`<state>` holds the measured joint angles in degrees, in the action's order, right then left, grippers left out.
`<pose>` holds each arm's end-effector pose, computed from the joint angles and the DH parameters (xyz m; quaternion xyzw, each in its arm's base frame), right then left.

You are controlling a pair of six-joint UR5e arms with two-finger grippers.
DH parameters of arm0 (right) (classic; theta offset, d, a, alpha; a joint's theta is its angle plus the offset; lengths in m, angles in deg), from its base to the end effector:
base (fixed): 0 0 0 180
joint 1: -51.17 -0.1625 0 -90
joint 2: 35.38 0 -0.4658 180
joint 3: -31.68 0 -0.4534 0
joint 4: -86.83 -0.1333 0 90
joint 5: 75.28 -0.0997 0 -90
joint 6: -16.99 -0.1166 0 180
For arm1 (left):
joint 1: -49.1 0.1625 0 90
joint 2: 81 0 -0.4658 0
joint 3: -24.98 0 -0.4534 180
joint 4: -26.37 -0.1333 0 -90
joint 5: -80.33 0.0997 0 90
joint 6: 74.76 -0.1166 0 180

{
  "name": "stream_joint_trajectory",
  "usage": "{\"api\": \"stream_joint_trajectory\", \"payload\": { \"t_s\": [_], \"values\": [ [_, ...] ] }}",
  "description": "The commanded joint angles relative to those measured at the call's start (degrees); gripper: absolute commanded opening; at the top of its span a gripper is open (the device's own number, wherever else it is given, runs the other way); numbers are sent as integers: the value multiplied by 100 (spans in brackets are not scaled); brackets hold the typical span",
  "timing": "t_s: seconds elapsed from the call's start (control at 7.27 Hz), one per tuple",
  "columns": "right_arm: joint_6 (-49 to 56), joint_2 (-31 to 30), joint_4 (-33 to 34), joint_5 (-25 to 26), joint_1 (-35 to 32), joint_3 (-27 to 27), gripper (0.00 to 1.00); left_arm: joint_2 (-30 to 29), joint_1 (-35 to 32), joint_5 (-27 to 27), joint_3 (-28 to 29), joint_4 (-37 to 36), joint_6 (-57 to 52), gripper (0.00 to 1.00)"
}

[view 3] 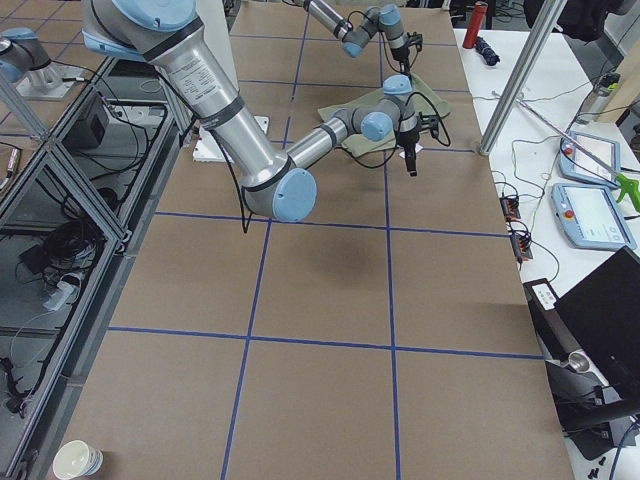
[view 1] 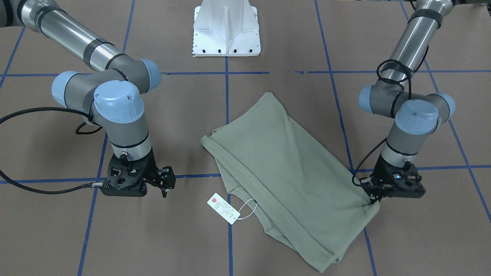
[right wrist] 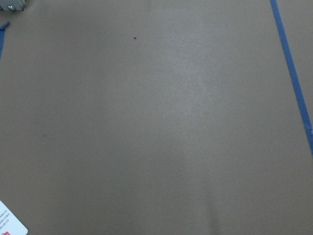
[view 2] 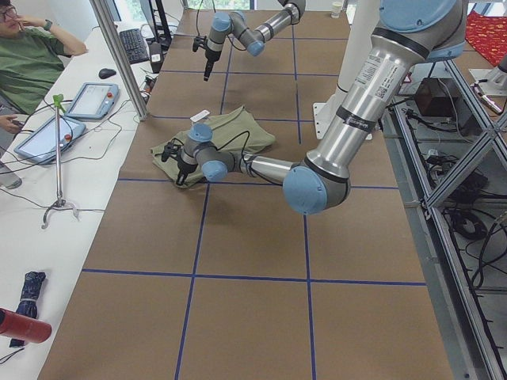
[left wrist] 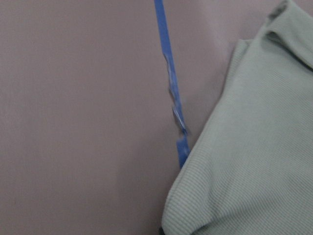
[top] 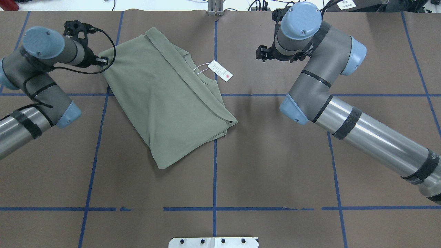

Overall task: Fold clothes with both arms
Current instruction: 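Drag the folded shirt with the left gripper away from the robot, then reach the right gripper to the shirt collar near the white tag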

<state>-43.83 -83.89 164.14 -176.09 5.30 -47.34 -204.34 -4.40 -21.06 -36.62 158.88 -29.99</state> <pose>-0.5121 -0.6879 0.2965 0.1538 -0.3440 0.1000 0.9209 0.4225 -0.7564 0.5164 0.2447 0.3297 -0.0259 0.9115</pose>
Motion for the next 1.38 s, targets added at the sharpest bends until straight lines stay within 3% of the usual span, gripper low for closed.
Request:
{"api": "stream_joint_trajectory", "payload": {
  "t_s": [0.0, 0.14, 0.28, 0.55, 0.69, 0.96, 1.24],
  "values": [
    [0, 0, 12, 0, -1, -96, 100, -918, -257, 287, 1079, 38, -798, 0],
    [-78, 61, 12, 26, 69, -35, 100, -841, -389, 252, 1053, 325, -1333, 67],
    [-575, 322, 21, 70, 139, 200, 100, -527, -399, 112, 740, 737, -1391, 100],
    [-1479, 1147, 12, 166, 463, 771, 100, -392, -809, -1543, 622, 785, -1383, 100],
    [-2042, 1604, -75, 367, 708, 1209, 97, -279, -803, -1689, 544, 837, -1113, 100],
    [-3003, 1792, -741, 615, 1018, 1809, 85, -138, -803, -1744, 333, 838, -1049, 100],
    [-3032, 1907, -1129, 885, 1237, 2223, 84, -128, -803, -1744, 332, 838, -1049, 100]
  ]
}}
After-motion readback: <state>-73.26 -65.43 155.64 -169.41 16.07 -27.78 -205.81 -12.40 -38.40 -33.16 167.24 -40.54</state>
